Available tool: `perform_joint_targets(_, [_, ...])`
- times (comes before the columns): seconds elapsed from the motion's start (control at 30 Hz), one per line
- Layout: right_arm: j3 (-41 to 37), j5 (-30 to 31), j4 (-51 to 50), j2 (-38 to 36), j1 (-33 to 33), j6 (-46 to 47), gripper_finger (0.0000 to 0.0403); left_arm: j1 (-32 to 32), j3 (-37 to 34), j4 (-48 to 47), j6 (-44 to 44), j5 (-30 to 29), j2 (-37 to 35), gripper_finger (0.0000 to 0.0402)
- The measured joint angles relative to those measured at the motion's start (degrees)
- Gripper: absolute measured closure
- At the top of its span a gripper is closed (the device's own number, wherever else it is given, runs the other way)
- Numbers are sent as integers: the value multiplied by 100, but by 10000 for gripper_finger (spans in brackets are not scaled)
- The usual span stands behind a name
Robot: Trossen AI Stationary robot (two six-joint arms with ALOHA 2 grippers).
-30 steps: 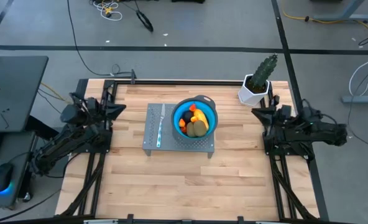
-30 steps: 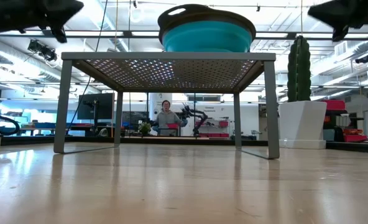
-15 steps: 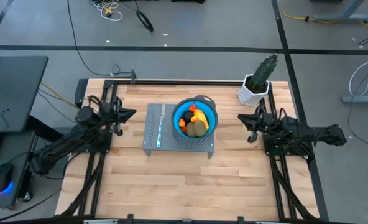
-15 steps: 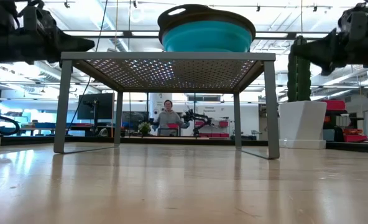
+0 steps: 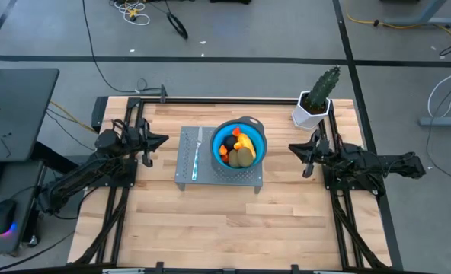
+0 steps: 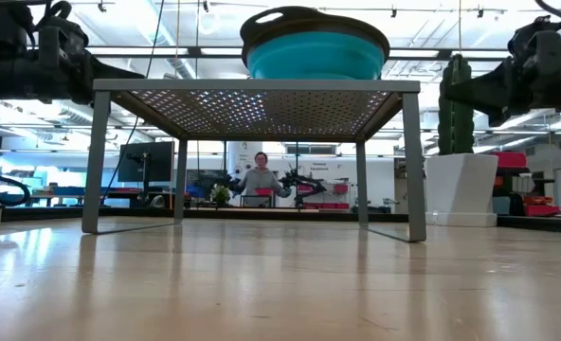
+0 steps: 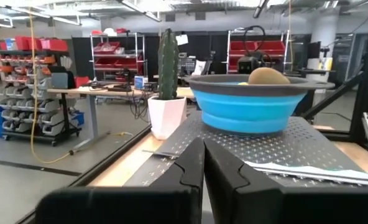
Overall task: Pick & Place Fruit
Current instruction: Return to Home Position
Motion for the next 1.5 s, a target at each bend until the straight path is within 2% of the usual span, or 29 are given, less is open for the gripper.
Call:
perform_joint_targets(0.23, [0, -31, -11, 105, 1, -40, 357, 0, -2, -251, 164, -73, 0, 389])
perform_joint_targets(0.37, [0, -36, -10, 108, 0, -40, 357, 0, -2, -360, 189, 82, 0, 393])
perform_joint_targets(0.77, [0, -38, -8, 108, 0, -38, 357, -2, -7, -294, -71, -19, 2, 368])
perform_joint_targets(1.2, [0, -42, -6, 108, 2, -38, 357, -2, -9, -292, 675, -28, 0, 368])
perform_joint_targets(1.5, [0, -42, -6, 108, 1, -38, 357, 0, -11, -292, 699, -28, 2, 367])
